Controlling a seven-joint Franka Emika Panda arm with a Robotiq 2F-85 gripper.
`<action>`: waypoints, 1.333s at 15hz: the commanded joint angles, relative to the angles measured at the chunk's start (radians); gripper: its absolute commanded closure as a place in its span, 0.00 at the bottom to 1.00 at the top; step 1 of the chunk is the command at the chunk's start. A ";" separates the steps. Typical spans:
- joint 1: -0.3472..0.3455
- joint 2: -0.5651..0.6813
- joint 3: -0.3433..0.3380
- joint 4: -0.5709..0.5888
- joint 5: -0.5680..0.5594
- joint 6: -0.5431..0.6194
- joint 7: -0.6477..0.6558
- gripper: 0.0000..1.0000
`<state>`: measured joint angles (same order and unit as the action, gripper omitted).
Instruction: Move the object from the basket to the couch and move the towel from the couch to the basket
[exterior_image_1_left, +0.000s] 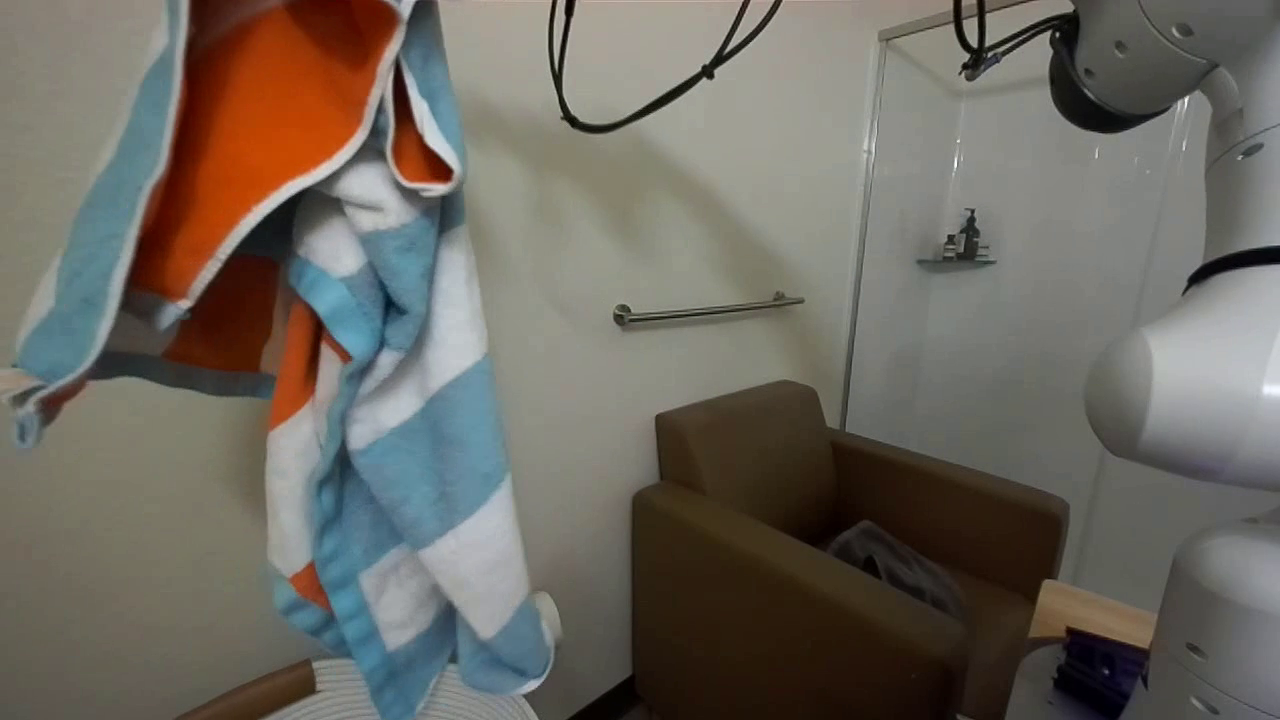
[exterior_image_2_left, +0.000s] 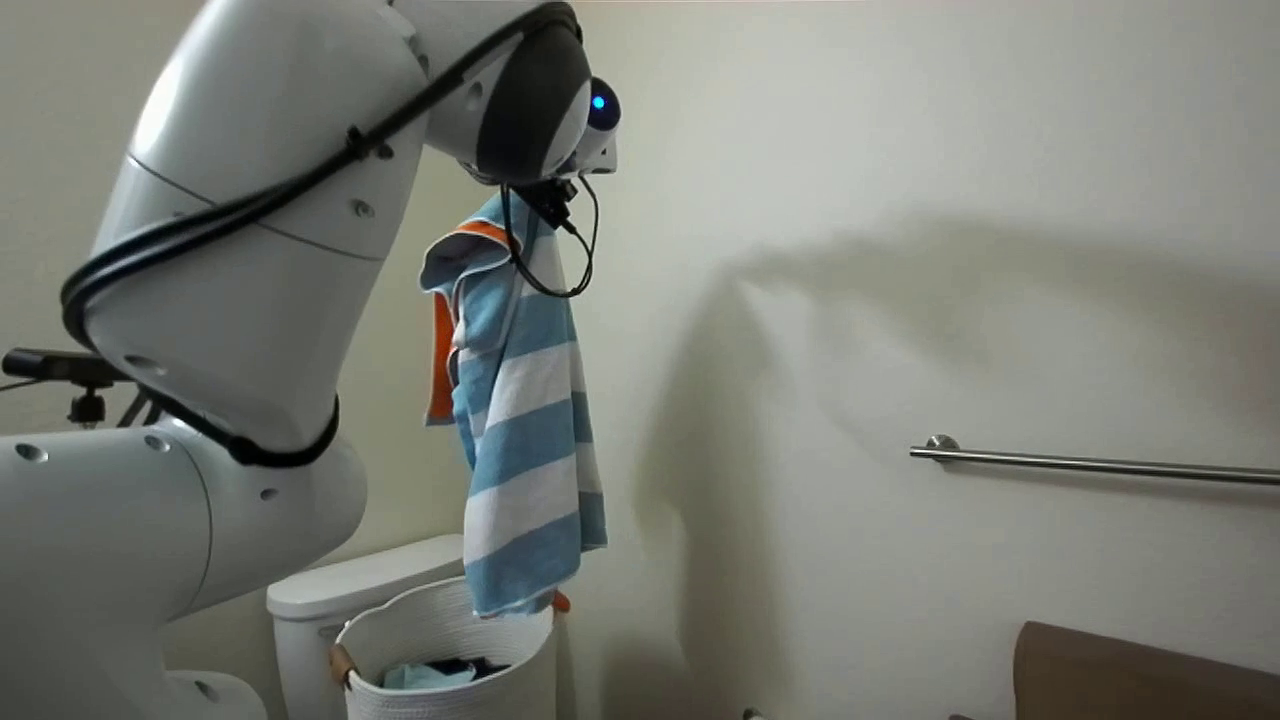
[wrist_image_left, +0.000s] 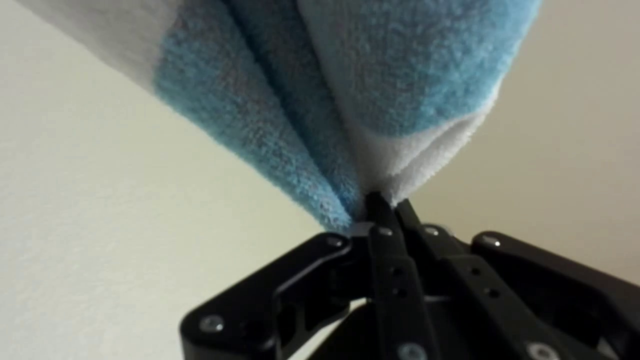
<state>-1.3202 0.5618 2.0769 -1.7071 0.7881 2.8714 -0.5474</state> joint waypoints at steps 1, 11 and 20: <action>0.048 0.140 0.093 -0.064 -0.192 0.043 0.069 0.98; 0.494 0.459 -0.020 -0.003 -0.660 0.001 0.093 0.98; 0.659 0.692 0.004 0.085 -0.731 -0.094 0.099 0.98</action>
<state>-0.7005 1.1418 2.0191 -1.6377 0.0767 2.8086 -0.4479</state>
